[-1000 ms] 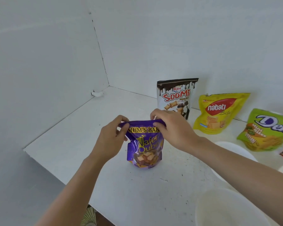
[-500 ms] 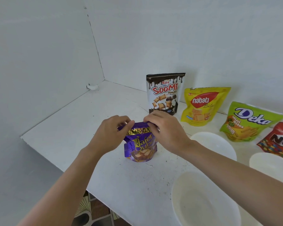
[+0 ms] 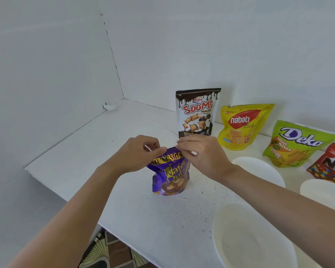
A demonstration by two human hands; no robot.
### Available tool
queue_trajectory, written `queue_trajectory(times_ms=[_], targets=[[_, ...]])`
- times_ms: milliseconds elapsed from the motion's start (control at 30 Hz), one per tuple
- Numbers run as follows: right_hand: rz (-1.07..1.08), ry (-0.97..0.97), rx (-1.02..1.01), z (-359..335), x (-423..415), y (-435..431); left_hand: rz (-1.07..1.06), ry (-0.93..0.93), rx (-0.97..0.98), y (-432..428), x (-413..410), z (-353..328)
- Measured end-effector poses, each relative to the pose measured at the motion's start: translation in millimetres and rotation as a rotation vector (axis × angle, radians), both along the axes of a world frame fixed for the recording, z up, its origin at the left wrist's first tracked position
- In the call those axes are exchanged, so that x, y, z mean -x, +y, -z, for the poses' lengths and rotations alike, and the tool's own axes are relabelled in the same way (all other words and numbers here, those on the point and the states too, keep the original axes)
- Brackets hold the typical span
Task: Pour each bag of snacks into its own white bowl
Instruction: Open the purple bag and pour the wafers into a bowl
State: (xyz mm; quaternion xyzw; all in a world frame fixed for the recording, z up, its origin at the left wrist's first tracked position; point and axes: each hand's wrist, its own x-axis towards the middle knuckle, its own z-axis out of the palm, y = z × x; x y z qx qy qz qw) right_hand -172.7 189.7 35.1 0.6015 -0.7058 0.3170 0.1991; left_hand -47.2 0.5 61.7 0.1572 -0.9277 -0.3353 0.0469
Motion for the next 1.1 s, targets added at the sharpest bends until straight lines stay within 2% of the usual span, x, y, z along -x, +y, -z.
queue_trajectory(times_ms=[200, 400, 500, 700, 933, 1100], targets=[[0.039, -0.01, 0.01, 1.1, -1.7, -5.3, 0.054, 0.003, -0.164, -9.6, 3.9, 4.1], [0.072, -0.241, -0.118, 3.2, -0.8, -8.1, 0.081, -0.013, -0.252, -9.6, 11.8, 0.3], [0.072, -0.284, -0.179, 0.5, 3.1, -10.5, 0.108, -0.042, -0.247, -5.2, 14.7, -3.9], [0.027, -0.232, -0.221, -3.3, 7.6, -12.7, 0.089, -0.094, -0.259, -3.3, 15.5, -10.0], [0.048, -0.145, -0.056, 6.1, 5.0, -9.1, 0.109, -0.12, -0.277, 0.8, 15.5, -14.6], [0.019, -0.122, -0.042, 12.1, -0.2, -6.1, 0.138, -0.126, -0.278, 7.7, 17.9, -18.3]])
